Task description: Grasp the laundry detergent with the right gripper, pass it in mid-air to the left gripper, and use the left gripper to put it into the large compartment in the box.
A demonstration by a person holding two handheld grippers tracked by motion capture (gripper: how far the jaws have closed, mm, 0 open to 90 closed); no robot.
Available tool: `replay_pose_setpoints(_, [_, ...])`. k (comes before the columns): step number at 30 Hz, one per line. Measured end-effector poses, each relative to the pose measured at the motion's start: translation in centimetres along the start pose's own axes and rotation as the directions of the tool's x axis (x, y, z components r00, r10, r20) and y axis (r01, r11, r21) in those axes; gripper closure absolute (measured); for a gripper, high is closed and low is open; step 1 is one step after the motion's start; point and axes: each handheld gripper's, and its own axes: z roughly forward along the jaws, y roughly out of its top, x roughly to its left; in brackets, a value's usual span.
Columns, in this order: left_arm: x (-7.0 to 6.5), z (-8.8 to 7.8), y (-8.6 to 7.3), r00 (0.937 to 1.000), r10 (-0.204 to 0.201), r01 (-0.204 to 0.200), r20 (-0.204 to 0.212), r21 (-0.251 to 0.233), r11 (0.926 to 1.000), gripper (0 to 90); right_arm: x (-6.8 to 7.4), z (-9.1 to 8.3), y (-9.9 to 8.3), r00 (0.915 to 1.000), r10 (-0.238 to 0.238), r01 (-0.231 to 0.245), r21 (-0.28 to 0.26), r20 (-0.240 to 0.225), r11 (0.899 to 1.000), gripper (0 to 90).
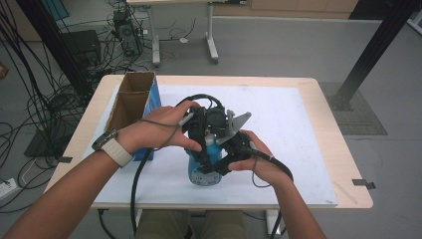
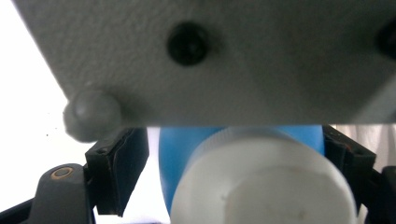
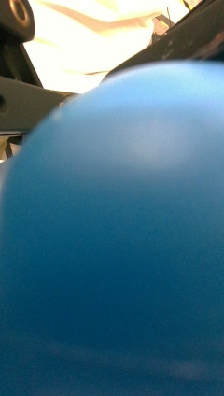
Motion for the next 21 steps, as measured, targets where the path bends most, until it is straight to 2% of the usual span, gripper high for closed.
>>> replay_pose_setpoints(8, [-0.01, 0.03, -0.07, 1.0, 0.003, -0.003, -0.001, 0.004, 1.0, 25.4, -0.01, 0.03, 0.03, 1.0, -0.001, 0.001, 0.0, -0.004, 1.0, 43.4])
replay_pose_setpoints(9, [-0.02, 0.05, -0.06, 1.0, 0.002, -0.002, -0.001, 0.004, 1.0, 25.6, 0.1, 0.0, 0.07, 0.9997, 0.01, -0.01, -0.003, -0.02, 1.0, 43.4])
replay_pose_setpoints(12, [-0.05, 0.14, -0.04, 1.0, 0.008, -0.008, 0.0, 0.006, 0.9999, 27.5, 0.25, 0.09, 0.12, 0.9994, 0.03, -0.03, -0.003, -0.018, 1.0, 43.4])
replay_pose_setpoints(13, [-0.04, 0.14, -0.05, 1.0, 0.009, -0.009, 0.001, 0.006, 0.9999, 28.5, 0.06, 0.11, 0.08, 1.0, 0.008, -0.008, 0.001, -0.005, 1.0, 43.4])
replay_pose_setpoints(16, [0.03, 0.28, -0.19, 0.9998, 0.003, -0.003, 0.017, -0.001, 1.0, 29.8, 0.09, 0.15, 0.08, 0.9999, 0.013, -0.013, 0.004, -0.004, 1.0, 43.4])
replay_pose_setpoints(17, [0.05, 0.32, -0.23, 0.9998, 0.001, -0.001, 0.021, 0.0, 1.0, 30.3, 0.18, 0.17, 0.09, 0.9995, 0.022, -0.022, 0.001, -0.024, 1.0, 43.4])
replay_pose_setpoints(18, [0.06, 0.36, -0.27, 0.9998, 0.0, 0.0, 0.021, -0.002, 1.0, 30.5, 0.04, 0.23, 0.04, 0.9999, 0.008, -0.008, 0.006, -0.008, 1.0, 43.4])
replay_pose_setpoints(21, [0.05, 0.5, -0.37, 0.9995, 0.001, -0.001, 0.03, 0.002, 1.0, 32.9, 0.13, 0.38, -0.02, 0.9994, 0.024, -0.024, 0.007, -0.024, 1.0, 43.4])
